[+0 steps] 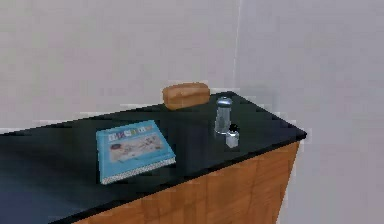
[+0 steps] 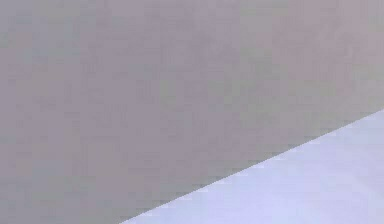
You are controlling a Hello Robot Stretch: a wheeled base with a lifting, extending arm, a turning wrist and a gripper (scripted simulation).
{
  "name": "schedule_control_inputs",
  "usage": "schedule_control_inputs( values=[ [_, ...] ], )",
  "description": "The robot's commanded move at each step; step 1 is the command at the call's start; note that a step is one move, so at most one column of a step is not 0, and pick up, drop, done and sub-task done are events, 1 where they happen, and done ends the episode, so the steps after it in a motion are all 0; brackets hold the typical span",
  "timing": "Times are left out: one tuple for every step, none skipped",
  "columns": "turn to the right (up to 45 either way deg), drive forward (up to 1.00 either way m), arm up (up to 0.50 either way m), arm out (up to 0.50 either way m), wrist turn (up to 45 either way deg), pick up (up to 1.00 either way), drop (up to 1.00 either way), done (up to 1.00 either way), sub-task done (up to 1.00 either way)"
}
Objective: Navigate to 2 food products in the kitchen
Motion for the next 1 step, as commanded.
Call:
schedule_control_inputs(
  values=[
    [0.0, 0.0, 0.0, 0.0, 0.0, 0.0, 0.0, 1.0, 0.0]
  ],
)
